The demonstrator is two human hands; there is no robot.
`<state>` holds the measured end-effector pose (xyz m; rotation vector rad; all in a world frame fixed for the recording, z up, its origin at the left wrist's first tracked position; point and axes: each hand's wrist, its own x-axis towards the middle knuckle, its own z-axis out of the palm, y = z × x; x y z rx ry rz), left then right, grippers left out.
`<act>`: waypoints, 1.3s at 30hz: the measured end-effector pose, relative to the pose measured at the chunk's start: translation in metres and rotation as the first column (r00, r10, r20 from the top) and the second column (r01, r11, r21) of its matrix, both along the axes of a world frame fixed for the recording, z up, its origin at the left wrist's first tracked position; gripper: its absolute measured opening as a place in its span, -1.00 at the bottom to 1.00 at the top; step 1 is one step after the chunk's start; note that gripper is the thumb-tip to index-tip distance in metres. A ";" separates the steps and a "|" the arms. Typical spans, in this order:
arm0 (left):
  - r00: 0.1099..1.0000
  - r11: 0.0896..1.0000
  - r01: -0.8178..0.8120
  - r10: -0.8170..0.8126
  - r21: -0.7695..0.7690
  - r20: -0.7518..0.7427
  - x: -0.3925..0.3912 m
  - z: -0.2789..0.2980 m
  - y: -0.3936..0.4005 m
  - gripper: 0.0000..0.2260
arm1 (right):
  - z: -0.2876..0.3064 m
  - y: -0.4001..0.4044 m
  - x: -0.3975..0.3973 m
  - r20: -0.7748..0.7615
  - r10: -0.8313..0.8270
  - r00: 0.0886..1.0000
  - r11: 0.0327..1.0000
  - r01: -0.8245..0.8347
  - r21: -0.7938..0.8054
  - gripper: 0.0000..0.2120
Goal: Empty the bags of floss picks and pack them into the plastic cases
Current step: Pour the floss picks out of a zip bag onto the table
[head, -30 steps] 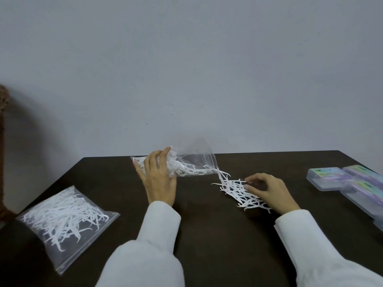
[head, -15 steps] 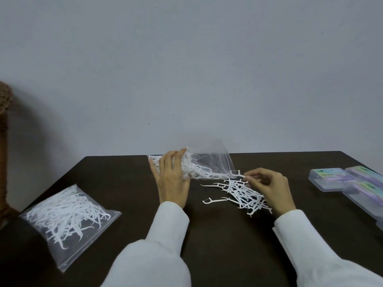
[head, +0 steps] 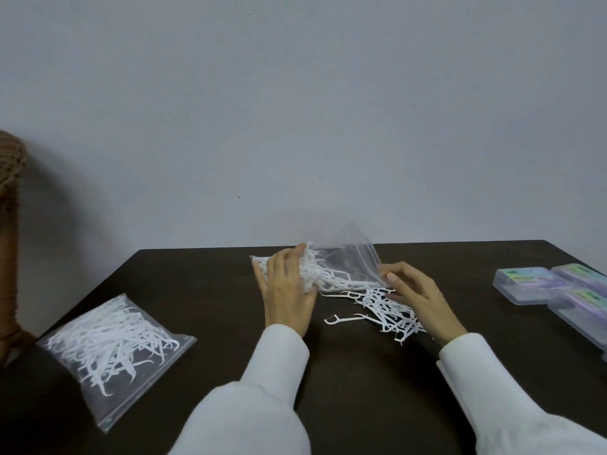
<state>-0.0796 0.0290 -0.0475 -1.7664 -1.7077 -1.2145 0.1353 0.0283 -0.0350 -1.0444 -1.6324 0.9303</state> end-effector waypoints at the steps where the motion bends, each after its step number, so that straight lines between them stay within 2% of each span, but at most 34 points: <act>1: 1.000 1.000 0.016 -0.016 0.005 -0.016 0.002 -0.002 0.001 -0.34 | 0.000 -0.001 -0.002 -0.028 0.050 0.998 0.998 -0.051 -0.048 -0.80; 4: 0.995 0.995 0.092 -0.093 -0.027 -0.045 0.005 -0.005 0.001 -0.24 | 0.004 -0.002 -0.005 -0.152 0.099 0.983 0.977 -0.126 -0.173 -0.75; 6: 0.985 0.981 0.162 -0.167 -0.105 -0.042 0.006 -0.005 0.000 -0.10 | 0.007 -0.002 -0.004 -0.187 0.092 0.978 0.975 -0.127 -0.182 -0.72; 8: 0.983 0.985 0.126 -0.139 -0.114 -0.120 0.008 -0.005 -0.001 0.03 | 0.007 -0.001 0.000 -0.150 0.071 0.986 0.982 -0.096 -0.162 -0.63; 12: 0.979 0.998 0.056 -0.053 0.012 -0.199 0.010 -0.007 -0.001 0.09 | 0.007 -0.002 0.000 -0.087 0.073 0.994 0.986 -0.085 -0.143 -0.58; 15: 0.964 0.998 -0.004 0.019 0.060 -0.264 0.010 -0.003 -0.002 0.07 | 0.006 -0.003 -0.002 -0.058 0.082 0.995 0.988 -0.089 -0.125 -0.60; 19: 0.948 0.992 -0.030 0.067 0.124 -0.311 0.016 0.002 -0.007 -0.03 | 0.007 -0.006 -0.001 -0.018 0.156 0.988 0.981 -0.157 -0.115 -0.84; 22: 0.942 0.990 -0.014 0.061 0.142 -0.331 0.019 0.001 -0.009 -0.06 | 0.002 -0.003 -0.001 0.134 0.198 0.971 0.973 -0.178 -0.144 -0.82; 25: 0.939 0.988 -0.011 0.064 0.156 -0.337 0.021 0.001 -0.011 -0.10 | -0.001 -0.003 -0.005 0.174 0.195 0.965 0.966 -0.158 -0.204 -0.84; 28: 0.945 0.987 0.009 0.045 0.163 -0.324 0.021 0.002 -0.013 -0.09 | -0.002 -0.004 -0.006 0.236 0.193 0.952 0.967 -0.144 -0.210 -0.75; 31: 0.937 0.988 0.020 0.036 0.155 -0.349 0.022 0.000 -0.012 -0.08 | 0.000 -0.006 -0.005 0.267 0.249 0.931 0.946 -0.175 -0.272 -0.88; 33: 0.935 0.988 0.041 0.014 0.147 -0.355 0.023 -0.002 -0.010 -0.06 | 0.000 -0.005 -0.004 0.283 0.266 0.922 0.937 -0.177 -0.303 -0.86; 36: 0.934 0.987 0.042 0.017 0.157 -0.357 0.023 -0.001 -0.011 -0.07 | 0.001 -0.010 -0.008 0.275 0.260 0.926 0.948 -0.192 -0.253 -0.97; 39: 0.948 0.981 0.035 0.027 0.189 -0.316 0.022 0.003 -0.012 -0.14 | -0.004 -0.007 -0.007 0.279 0.230 0.932 0.966 -0.183 -0.185 -0.69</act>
